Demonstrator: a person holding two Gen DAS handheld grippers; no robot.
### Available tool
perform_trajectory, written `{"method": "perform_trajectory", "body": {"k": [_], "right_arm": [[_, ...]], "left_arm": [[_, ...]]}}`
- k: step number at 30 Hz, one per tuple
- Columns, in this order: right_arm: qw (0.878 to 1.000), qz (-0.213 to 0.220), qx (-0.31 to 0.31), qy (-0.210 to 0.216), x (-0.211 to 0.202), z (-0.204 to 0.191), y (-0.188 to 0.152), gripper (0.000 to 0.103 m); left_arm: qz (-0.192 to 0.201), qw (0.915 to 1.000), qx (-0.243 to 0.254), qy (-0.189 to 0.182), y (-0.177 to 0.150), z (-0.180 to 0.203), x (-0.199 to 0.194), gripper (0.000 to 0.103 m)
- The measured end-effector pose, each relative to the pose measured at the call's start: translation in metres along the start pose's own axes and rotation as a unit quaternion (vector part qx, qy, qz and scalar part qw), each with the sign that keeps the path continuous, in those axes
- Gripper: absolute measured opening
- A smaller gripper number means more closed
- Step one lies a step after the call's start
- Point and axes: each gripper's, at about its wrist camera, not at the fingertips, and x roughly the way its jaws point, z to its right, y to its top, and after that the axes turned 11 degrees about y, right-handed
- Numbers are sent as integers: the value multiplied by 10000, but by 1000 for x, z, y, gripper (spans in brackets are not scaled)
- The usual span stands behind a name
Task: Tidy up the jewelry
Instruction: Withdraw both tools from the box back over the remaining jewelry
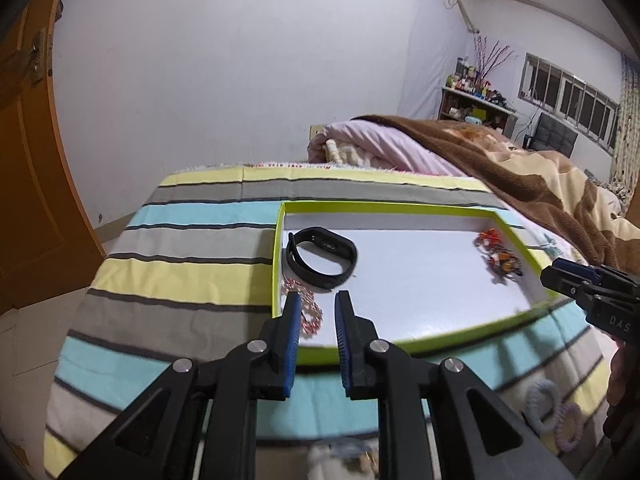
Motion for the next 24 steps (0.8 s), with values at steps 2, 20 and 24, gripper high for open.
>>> {"method": "perform_trajectory", "body": {"k": [2, 20, 24], "right_arm": [[10000, 76, -24, -3, -13, -7, -7, 37], [9982, 598, -40, 98, -112, -50, -73, 37], [9977, 661, -48, 114, -127, -59, -87, 37]], "left_arm": [[87, 10000, 3, -3, -4, -1, -15, 18], [453, 9989, 72, -109, -65, 8, -119, 18], [482, 9987, 79, -140, -76, 10, -135, 18]]}}
